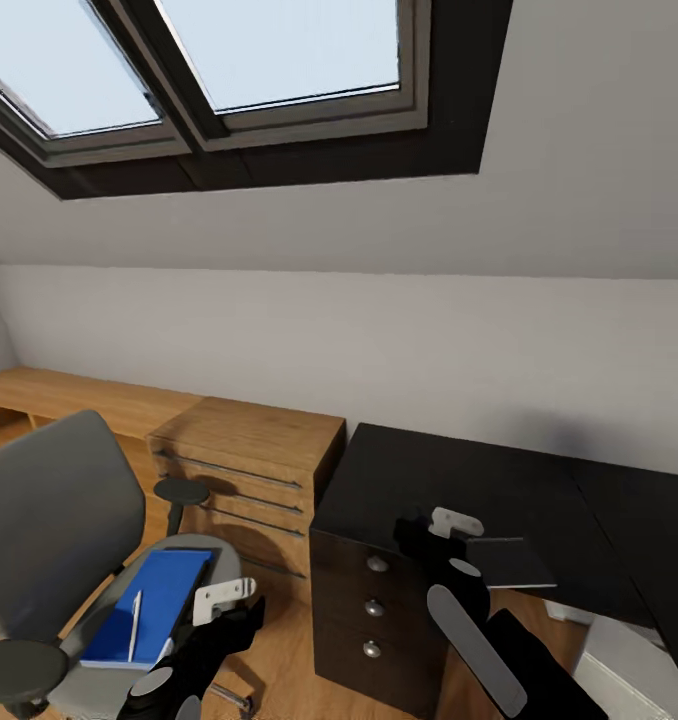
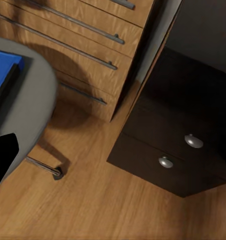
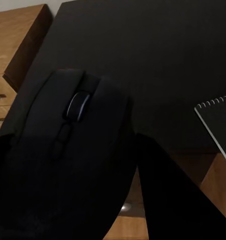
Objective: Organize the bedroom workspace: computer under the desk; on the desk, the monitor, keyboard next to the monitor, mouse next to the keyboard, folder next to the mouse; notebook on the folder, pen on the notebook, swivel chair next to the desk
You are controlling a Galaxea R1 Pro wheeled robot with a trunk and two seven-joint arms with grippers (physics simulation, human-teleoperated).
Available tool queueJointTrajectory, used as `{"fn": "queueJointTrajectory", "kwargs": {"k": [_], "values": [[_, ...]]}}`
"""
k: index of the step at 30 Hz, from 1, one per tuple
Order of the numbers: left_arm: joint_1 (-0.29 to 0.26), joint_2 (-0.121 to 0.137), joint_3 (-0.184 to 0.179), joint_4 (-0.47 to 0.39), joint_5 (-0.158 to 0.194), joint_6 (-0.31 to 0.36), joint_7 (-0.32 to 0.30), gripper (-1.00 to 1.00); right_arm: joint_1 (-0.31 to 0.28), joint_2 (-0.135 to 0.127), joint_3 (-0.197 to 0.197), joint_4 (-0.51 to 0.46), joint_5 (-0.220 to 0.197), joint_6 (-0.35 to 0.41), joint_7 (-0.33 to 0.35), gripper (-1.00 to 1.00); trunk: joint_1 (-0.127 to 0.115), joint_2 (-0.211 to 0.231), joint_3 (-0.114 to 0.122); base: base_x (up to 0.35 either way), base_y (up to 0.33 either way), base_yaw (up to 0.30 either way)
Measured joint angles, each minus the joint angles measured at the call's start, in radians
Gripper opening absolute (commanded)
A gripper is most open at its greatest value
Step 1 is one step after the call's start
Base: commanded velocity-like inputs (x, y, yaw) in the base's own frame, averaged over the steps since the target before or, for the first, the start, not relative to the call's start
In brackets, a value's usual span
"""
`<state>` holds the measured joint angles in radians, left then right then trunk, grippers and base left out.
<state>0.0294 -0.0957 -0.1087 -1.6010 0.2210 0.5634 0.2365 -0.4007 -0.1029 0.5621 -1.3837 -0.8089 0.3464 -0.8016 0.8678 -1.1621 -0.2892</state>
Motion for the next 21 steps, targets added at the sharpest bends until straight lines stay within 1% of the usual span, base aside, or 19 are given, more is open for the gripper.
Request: {"fn": "queueJointTrajectory", "kwargs": {"k": [6,8,13,14,15,16,18,21], "values": [[0.001,-0.002,-0.002,0.001,-0.004,-0.005,0.001,1.0,0.0,-0.003,-0.003,0.0,0.001,-0.002,-0.002,-1.0,0.0,0.0,0.0,-0.008,0.006,-0.029],[0.001,-0.001,-0.002,0.001,-0.003,-0.005,0.001,1.0,0.0,-0.003,-0.019,0.0,0.002,-0.003,-0.002,-1.0,0.0,0.0,0.0,0.0,0.0,-0.121],[0.001,-0.003,-0.004,0.012,0.0,-0.003,0.0,1.0,0.0,-0.006,-0.075,0.013,0.001,-0.006,0.0,-1.0,0.0,0.0,-0.002,0.0,0.0,-0.201],[0.001,-0.004,-0.005,0.018,0.0,-0.003,0.001,1.0,0.0,-0.007,-0.096,0.019,0.001,-0.006,0.001,-1.0,0.0,0.0,-0.003,0.0,0.0,-0.227],[0.001,-0.004,-0.006,0.023,0.0,-0.003,0.001,1.0,0.0,-0.007,-0.107,0.022,0.001,-0.006,0.001,-1.0,0.0,0.0,-0.003,0.0,0.0,-0.233],[0.001,-0.004,-0.006,0.038,0.0,-0.003,0.001,1.0,0.0,-0.007,-0.126,0.026,0.001,-0.005,0.002,-1.0,0.0,0.0,-0.004,0.0,0.0,-0.234],[0.001,-0.003,-0.007,0.078,-0.001,-0.005,0.003,1.0,0.0,-0.007,-0.145,0.03,0.0,-0.005,0.003,-1.0,0.0,0.0,-0.005,0.0,0.0,-0.238],[0.001,-0.002,-0.006,0.156,-0.002,-0.007,0.004,1.0,0.0,-0.008,-0.16,0.032,0.0,-0.002,0.002,-1.0,0.0,0.0,-0.007,0.0,0.0,-0.241]]}}
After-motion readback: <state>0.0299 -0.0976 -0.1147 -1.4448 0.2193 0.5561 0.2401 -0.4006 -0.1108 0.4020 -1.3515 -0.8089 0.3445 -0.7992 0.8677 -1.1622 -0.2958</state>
